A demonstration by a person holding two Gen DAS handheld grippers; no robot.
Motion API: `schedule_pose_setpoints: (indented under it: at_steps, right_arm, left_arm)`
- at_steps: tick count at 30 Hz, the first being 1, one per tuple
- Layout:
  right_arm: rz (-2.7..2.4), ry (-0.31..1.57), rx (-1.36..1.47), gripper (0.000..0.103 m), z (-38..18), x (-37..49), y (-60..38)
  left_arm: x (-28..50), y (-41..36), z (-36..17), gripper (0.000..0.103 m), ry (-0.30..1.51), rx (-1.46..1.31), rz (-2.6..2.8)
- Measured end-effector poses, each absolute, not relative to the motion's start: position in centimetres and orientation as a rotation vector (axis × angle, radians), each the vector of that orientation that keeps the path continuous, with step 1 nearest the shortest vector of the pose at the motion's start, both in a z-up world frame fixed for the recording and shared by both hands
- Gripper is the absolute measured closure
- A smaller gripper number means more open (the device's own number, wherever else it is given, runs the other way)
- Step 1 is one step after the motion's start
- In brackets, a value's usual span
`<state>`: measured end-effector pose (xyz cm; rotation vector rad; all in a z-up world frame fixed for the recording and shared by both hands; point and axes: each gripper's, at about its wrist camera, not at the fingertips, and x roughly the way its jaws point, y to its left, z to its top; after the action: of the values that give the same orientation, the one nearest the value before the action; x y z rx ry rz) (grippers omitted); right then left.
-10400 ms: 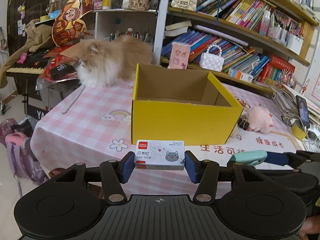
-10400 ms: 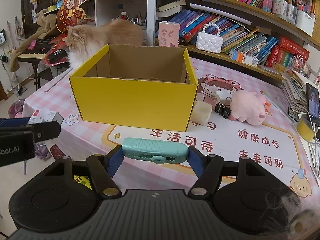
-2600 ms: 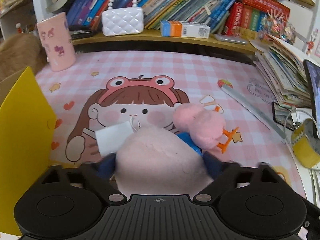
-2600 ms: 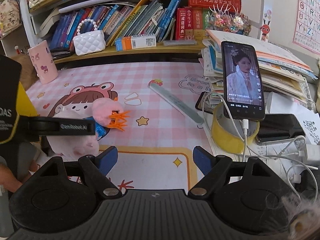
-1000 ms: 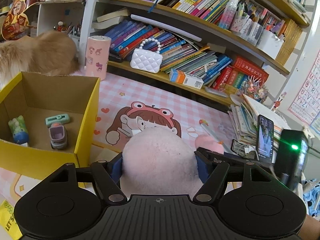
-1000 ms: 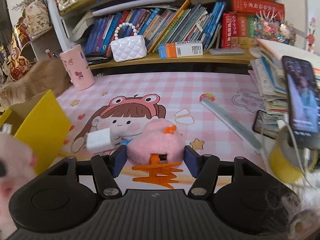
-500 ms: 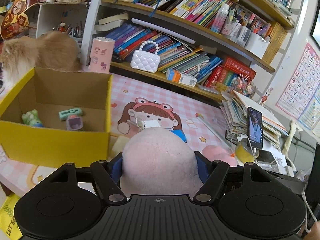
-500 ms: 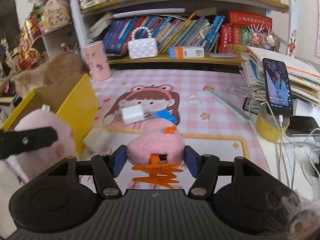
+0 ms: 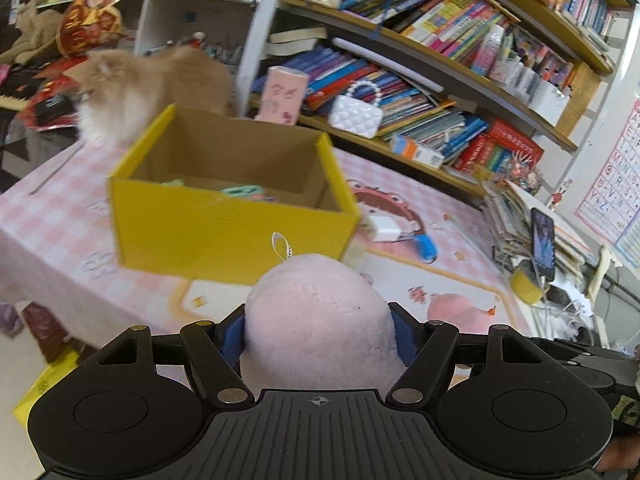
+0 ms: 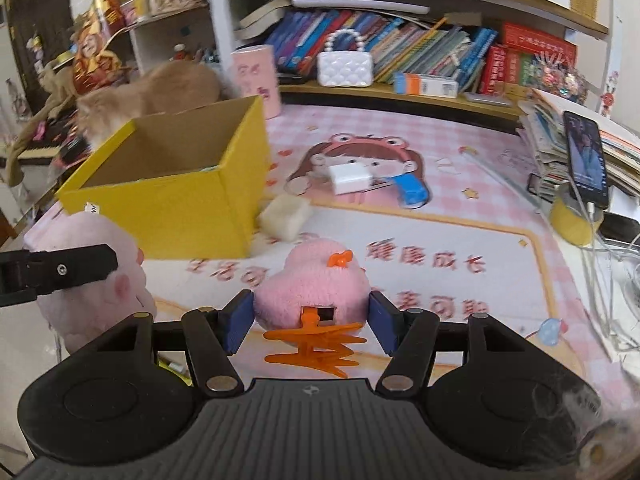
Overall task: Organize objects
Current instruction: 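Carry the pig plush and the chick toy over the yellow box with both grippers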
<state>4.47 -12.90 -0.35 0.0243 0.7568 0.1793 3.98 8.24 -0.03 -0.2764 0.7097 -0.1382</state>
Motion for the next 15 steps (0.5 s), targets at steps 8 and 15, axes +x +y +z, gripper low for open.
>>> schedule_pose_setpoints:
  at_steps: [8, 15]
  right_arm:
    - [0.266, 0.757, -0.003, 0.044, -0.5, 1.9, -7.3]
    - [0.330, 0.733, -0.017, 0.044, -0.4, 0.6, -3.1]
  left_arm:
    - [0.7, 12.4, -0.3, 0.032, 0.730, -0.242, -0.066]
    - [-1.5, 15.2, 0.3, 0.031, 0.699, -0.198, -0.021]
